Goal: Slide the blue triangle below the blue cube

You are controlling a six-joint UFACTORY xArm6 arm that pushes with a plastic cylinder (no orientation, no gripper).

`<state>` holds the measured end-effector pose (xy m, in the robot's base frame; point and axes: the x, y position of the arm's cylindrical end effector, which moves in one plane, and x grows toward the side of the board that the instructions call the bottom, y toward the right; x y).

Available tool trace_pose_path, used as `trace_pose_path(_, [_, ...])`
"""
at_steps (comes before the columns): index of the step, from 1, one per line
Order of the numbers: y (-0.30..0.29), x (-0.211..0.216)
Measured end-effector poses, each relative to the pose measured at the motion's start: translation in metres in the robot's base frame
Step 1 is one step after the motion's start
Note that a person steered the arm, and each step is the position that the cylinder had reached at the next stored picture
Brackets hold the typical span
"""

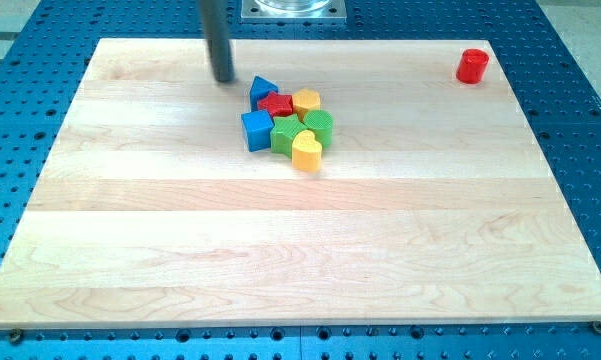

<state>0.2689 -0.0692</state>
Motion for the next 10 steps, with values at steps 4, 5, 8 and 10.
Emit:
trace_pose_path(4, [0.002,0.05])
trace_pose_path(5, [-0.022,0.03])
trace_pose_path(8, [-0.045,0.034])
trace_pose_path(10, [0.002,0.055])
